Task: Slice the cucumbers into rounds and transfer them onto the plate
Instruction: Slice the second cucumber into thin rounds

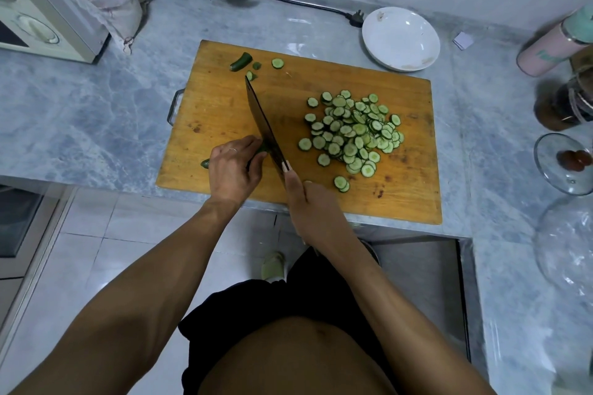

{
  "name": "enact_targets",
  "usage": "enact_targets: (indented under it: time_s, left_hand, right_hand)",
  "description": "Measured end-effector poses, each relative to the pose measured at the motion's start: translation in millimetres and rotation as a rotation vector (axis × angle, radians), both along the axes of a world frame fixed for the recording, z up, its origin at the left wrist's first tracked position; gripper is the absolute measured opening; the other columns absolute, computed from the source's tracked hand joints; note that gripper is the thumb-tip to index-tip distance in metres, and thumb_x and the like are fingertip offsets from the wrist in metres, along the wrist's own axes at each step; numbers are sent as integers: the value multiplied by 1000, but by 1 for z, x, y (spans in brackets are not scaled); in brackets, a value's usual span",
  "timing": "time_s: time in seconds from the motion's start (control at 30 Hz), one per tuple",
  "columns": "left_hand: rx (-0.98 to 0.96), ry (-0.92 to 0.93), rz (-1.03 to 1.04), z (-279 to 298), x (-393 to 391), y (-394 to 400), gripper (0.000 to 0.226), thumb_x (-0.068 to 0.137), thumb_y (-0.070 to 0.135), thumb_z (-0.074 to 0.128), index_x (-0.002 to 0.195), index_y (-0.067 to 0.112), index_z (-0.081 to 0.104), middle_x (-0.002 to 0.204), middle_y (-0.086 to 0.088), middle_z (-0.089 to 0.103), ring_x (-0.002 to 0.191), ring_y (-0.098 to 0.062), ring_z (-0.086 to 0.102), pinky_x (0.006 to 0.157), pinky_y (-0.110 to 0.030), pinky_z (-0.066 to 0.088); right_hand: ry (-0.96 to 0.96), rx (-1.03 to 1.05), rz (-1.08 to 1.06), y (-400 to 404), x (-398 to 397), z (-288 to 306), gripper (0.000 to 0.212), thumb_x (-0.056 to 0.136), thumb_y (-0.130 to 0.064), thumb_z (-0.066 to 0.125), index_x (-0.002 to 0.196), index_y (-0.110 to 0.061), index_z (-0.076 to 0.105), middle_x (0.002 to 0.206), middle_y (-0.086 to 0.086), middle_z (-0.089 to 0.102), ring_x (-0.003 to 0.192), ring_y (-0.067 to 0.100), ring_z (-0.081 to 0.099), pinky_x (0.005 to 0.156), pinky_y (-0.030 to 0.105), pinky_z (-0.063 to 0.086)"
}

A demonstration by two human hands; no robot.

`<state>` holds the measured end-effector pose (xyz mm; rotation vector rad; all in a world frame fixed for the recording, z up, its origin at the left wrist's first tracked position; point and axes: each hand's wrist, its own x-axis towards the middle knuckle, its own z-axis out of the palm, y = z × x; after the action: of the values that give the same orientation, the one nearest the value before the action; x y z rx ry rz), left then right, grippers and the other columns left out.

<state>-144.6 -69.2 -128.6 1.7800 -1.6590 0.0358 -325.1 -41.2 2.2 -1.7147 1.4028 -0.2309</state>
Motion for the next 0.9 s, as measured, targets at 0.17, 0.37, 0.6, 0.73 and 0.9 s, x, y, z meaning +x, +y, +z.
enact_targets:
  time_s: [0.17, 0.37, 0.6, 0.73, 0.9]
  left_hand:
    - [1, 0, 19, 1, -3, -2, 24, 93, 24, 61, 110, 11, 73, 111, -3, 72, 96, -23, 66, 79, -37, 44]
    - [31, -21, 24, -2, -1, -2, 24, 92, 20, 62, 112, 11, 73, 111, -5, 72, 96, -25, 66, 80, -37, 44]
    - [37, -18, 30, 1, -1, -1, 26, 92, 19, 60, 113, 11, 73, 111, -5, 72, 98, -24, 64, 81, -34, 40]
    - [69, 13, 36, 4, -3, 1, 26, 92, 21, 60, 113, 12, 72, 111, -4, 72, 98, -25, 65, 82, -35, 41]
    - [110, 47, 20, 12, -3, 1, 27, 93, 25, 58, 114, 13, 72, 113, -2, 72, 100, -25, 65, 83, -36, 43]
  right_hand:
    - [-70, 63, -61, -5, 0, 2, 67, 104, -53, 23, 56, -14, 51, 53, 1, 54, 54, 18, 55, 58, 28, 39]
    - [-46, 90, -70, -11, 14, 0, 69, 106, -50, 21, 57, -10, 51, 54, 5, 55, 54, 22, 57, 64, 36, 49]
    - [-1, 53, -55, -8, 27, -27, 63, 106, -46, 20, 73, -5, 54, 71, 9, 56, 69, 23, 52, 66, 27, 31]
    - [-8, 35, -62, -8, 22, -27, 60, 107, -44, 22, 77, -5, 56, 76, 12, 58, 77, 29, 59, 65, 28, 32]
    - [-60, 40, -112, -15, 4, -23, 66, 105, -50, 23, 60, -11, 52, 57, 7, 57, 56, 25, 57, 59, 35, 45]
